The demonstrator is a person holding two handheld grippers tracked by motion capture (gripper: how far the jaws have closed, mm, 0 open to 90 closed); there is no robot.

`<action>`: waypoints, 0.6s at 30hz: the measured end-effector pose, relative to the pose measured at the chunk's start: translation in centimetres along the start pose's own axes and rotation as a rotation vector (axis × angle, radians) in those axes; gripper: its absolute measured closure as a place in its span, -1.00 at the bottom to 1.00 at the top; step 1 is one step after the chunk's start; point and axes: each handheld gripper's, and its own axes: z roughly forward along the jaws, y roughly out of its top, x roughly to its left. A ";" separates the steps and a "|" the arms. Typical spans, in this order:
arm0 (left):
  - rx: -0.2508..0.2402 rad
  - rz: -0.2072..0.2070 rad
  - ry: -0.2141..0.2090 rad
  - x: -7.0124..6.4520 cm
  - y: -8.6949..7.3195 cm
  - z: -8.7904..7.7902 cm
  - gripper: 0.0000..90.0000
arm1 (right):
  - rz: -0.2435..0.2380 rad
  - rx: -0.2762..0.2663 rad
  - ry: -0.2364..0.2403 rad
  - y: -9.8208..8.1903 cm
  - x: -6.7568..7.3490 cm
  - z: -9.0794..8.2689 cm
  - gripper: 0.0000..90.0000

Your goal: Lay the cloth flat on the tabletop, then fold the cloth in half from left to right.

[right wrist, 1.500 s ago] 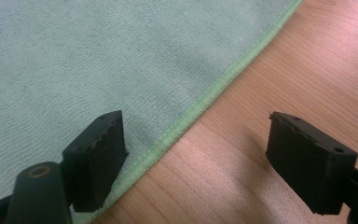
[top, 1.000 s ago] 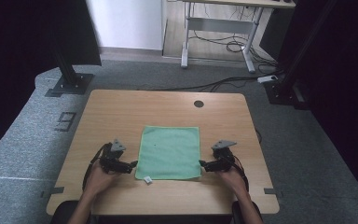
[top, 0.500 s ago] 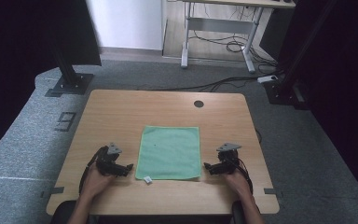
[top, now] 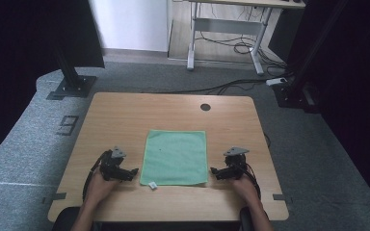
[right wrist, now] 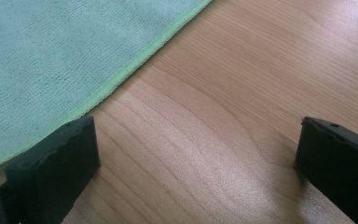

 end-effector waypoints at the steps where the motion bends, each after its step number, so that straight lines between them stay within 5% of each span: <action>1: 0.000 0.000 0.002 0.0 0.0 0.0 -1.00 | 0.000 0.000 0.000 0.0 0.0 0.0 -1.00; 18: 0.017 -0.013 0.006 0.1 0.8 0.4 -0.98 | 0.034 0.001 -0.018 0.1 0.4 -0.3 -0.98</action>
